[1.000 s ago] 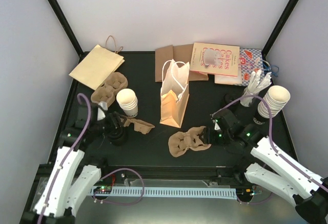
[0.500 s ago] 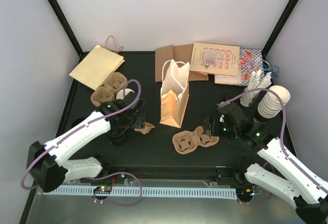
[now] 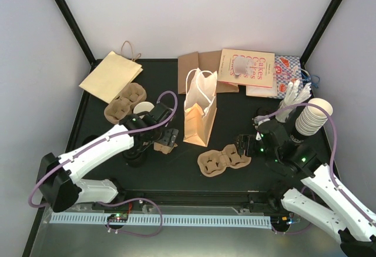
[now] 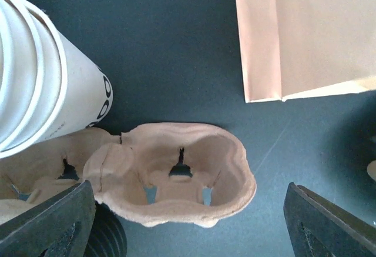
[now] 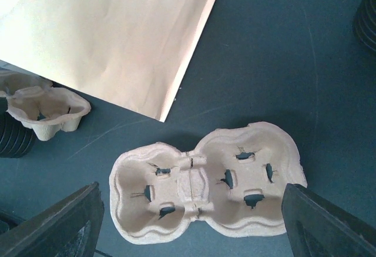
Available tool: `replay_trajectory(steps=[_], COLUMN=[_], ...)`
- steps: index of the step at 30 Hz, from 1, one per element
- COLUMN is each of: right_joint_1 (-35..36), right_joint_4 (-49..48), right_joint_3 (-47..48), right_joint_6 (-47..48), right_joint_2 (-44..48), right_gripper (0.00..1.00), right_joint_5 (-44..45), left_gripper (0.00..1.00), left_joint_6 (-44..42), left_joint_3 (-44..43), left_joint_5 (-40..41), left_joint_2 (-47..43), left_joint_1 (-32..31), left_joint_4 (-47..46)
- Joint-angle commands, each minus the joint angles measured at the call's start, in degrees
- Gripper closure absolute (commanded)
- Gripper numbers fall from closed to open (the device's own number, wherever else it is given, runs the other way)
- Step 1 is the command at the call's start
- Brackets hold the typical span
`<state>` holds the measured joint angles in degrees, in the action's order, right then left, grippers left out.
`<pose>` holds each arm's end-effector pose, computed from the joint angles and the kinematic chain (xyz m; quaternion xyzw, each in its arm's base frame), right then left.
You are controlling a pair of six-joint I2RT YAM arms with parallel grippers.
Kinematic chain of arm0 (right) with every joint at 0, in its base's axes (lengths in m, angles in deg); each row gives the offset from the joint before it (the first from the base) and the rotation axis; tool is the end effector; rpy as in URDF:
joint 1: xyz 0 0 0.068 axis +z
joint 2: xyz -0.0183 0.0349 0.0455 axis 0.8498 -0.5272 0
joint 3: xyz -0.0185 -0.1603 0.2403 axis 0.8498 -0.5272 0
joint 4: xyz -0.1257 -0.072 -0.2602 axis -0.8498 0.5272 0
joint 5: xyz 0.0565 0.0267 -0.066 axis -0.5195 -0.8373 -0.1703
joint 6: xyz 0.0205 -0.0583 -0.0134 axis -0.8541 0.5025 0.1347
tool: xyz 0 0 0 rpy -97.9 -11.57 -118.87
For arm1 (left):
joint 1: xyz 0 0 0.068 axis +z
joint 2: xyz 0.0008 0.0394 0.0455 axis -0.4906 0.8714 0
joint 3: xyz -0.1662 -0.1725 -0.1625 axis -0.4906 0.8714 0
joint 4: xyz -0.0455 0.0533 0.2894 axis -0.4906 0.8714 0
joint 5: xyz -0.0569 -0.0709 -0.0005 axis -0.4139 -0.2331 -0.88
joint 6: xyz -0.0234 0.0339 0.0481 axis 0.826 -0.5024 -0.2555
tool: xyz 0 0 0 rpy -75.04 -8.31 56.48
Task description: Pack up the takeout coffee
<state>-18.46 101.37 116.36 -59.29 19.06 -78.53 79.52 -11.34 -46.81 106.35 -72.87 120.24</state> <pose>0.1264 0.1011 0.3005 -0.0045 0.9272 0.2106 0.3096 0.2038 -0.1808 0.2585 0.1550 0.9572 -0.0481 0.2398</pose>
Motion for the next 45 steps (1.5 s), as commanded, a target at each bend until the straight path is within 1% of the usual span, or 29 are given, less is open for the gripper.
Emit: replay_trajectory(steps=[1, 3, 5, 8, 10, 15, 25, 28, 29, 34, 36, 41, 43, 45], right_joint_1=[-0.3, -0.2, -0.2, -0.2, -0.2, -0.2, -0.2, -0.2, -0.2, -0.2, -0.2, -0.3, -0.2, -0.2], right_joint_4=[-1.0, -1.0, -1.1, -1.1, -0.9, -1.5, -2.6, -2.8, -2.9, -2.8, -2.8, -3.0, -3.1, -3.2], right_joint_3=[1.8, 1.8, 1.6, 1.6, 1.6, 1.0, 0.5, 0.3, 0.2, 0.3, 0.3, 0.1, 0.1, 0.0], right_joint_6=[0.9, 0.8, 0.7, 0.7, 0.7, 0.5, 0.3, 0.3, 0.2, 0.1, 0.0, -0.1, -0.2, -0.2], right_joint_2=[0.6, 0.8, 1.2, 1.6, 1.8, 2.1, 2.1, 2.2, 2.2, 2.4, 2.5, 2.5, 2.5, 2.6], right_gripper=[0.15, 0.15, 0.15, 0.15, 0.15, 0.15, 0.15, 0.15, 0.15, 0.15, 0.15, 0.15, 0.15, 0.15], right_joint_5=[0.3, 0.1, -0.1, 0.0, 0.1, -0.5, -2.0, -2.2, -2.3, -2.2, -2.3, -2.8, -3.0, -3.1], left_gripper=[0.08, 0.08, 0.09, 0.11, 0.13, 0.17, 0.21, 0.24, 0.25, 0.30, 0.31, 0.27, 0.27, 0.24], left_joint_6=[3.1, 5.4, 6.5, 7.2, 7.5, 6.7, 10.9, 11.5, 11.7, 12.0, 12.4, 10.6, 8.2, 6.0], left_joint_3=[-4.7, -7.2, -7.9, -6.5, -5.2, -1.2, 4.7, 6.4, 6.9, 10.1, 9.4, 3.5, 1.8, 1.4], left_joint_5=[2.7, 3.4, 3.9, 2.9, 1.2, -6.3, -8.1, -10.1, -10.8, -16.5, -14.6, -3.4, 0.5, 3.4], left_joint_2=[5.5, 9.4, 13.1, 14.2, 13.5, 11.2, 3.9, 2.7, 1.1, -0.2, -0.5, -2.6, -2.3, -1.7], left_joint_1=[0.4, 0.4, 0.3, 0.3, 0.4, -0.1, -0.7, -0.7, -0.7, -0.7, -0.7, -0.7, -0.6, -0.4], left_joint_4=[1.0, 4.2, 6.1, 6.2, 6.0, 5.3, 7.1, 6.3, 6.2, 3.1, 4.5, 8.6, 8.4, 7.0])
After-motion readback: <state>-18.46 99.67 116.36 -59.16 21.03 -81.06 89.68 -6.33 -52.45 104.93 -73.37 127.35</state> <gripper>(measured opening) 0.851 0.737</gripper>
